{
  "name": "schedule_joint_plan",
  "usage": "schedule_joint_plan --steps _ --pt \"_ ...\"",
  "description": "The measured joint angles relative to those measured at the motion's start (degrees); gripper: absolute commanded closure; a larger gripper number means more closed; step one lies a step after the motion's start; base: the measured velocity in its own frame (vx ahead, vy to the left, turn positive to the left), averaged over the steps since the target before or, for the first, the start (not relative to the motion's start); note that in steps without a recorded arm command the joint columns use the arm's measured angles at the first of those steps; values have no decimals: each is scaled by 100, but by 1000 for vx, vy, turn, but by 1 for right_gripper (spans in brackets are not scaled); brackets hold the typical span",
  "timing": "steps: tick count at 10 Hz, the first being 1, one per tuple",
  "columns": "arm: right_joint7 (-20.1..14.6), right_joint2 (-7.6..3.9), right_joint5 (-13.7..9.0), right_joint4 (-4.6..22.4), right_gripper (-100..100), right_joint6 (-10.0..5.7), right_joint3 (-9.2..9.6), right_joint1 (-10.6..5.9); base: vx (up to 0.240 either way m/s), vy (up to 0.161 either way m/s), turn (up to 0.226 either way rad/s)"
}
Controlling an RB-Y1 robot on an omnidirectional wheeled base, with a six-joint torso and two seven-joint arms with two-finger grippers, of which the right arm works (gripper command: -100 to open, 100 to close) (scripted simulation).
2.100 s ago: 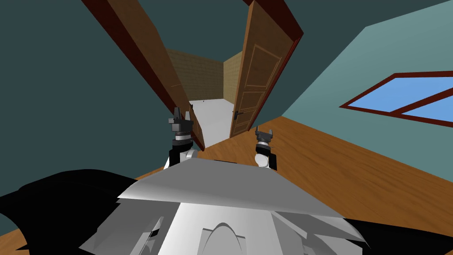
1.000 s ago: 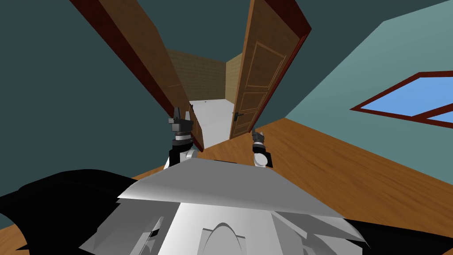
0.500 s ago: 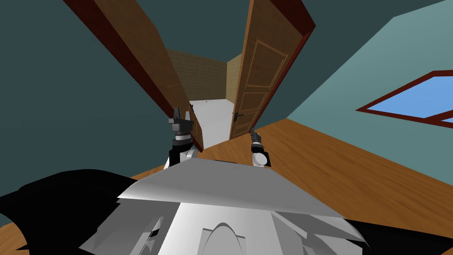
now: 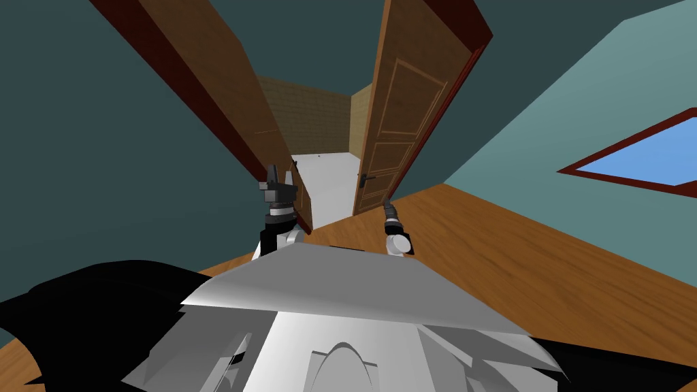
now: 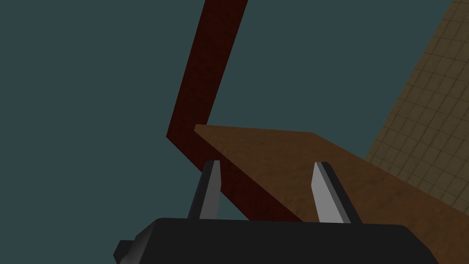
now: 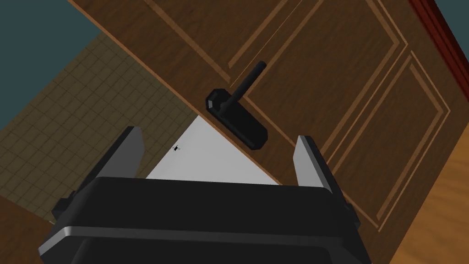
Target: Push the door open
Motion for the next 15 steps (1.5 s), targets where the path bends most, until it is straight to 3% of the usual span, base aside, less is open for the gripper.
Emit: schedule_joint_plan --steps 8,12,15 --pt "-941 -8 -1019 333 -100 227 180 -123 40 -43 35" --pt "-1388 -35 -1734 500 -100 369 274 -195 54 -59 44" --pt "-1807 74 -2074 638 -100 596 240 -192 38 -38 31"
